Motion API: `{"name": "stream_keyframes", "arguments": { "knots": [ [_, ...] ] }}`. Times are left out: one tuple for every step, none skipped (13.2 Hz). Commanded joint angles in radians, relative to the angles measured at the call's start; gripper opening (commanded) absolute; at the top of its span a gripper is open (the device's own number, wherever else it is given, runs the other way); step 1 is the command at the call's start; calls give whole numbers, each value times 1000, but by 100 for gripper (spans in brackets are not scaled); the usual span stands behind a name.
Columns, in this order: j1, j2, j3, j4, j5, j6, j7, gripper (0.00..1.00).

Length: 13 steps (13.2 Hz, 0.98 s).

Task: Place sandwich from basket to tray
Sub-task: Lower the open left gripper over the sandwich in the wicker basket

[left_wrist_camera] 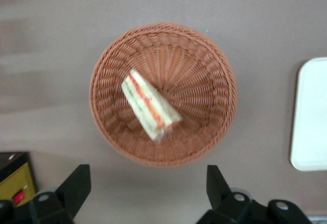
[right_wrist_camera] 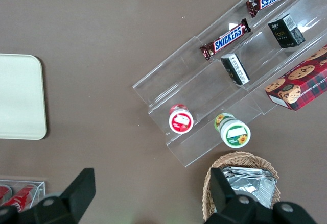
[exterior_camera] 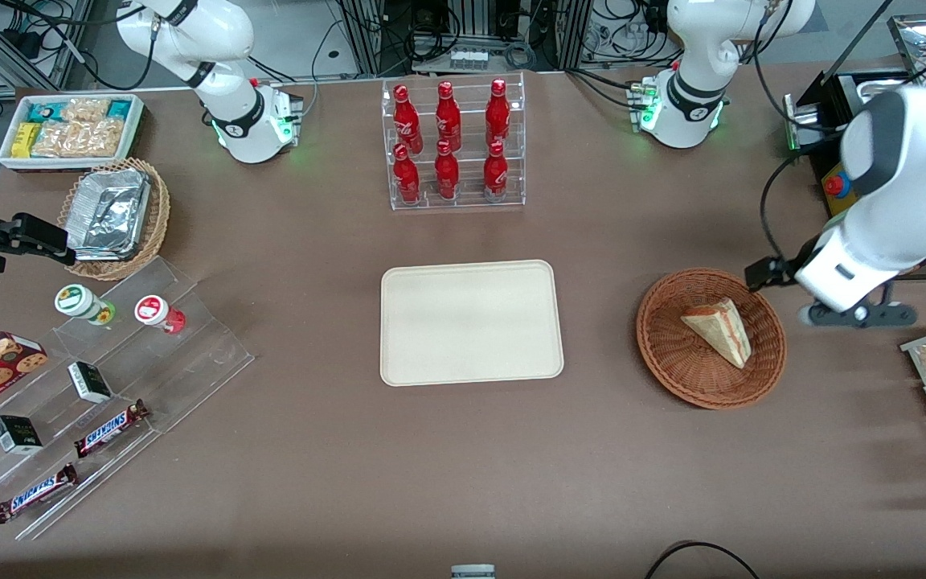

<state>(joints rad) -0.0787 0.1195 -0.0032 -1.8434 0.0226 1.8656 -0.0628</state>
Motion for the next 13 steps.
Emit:
{"name": "stream_keyframes", "arguments": {
  "knots": [
    [-1, 43, -3, -27, -4, 79, -89, 100],
    [-1, 63, -3, -28, -3, 102, -135, 100],
    [-1, 78, -3, -30, -3, 122, -182, 100],
    [-3, 92, -3, -30, -3, 133, -243, 100],
    [-3, 101, -3, -31, -12, 141, -346, 100],
    [-1, 106, -3, -40, -12, 152, -459, 100],
    [2, 101, -4, -66, -12, 170, -486, 100],
    [7, 95, -3, -94, -16, 199, -488, 100],
    [16, 92, -3, -111, -41, 211, -488, 100],
    [19, 92, -3, -114, -56, 219, -486, 100],
    [23, 92, -3, -132, -56, 228, -486, 100],
    [24, 83, -3, -167, -56, 263, -486, 100],
    [24, 59, -3, -222, -55, 318, -486, 100]
  ]
}}
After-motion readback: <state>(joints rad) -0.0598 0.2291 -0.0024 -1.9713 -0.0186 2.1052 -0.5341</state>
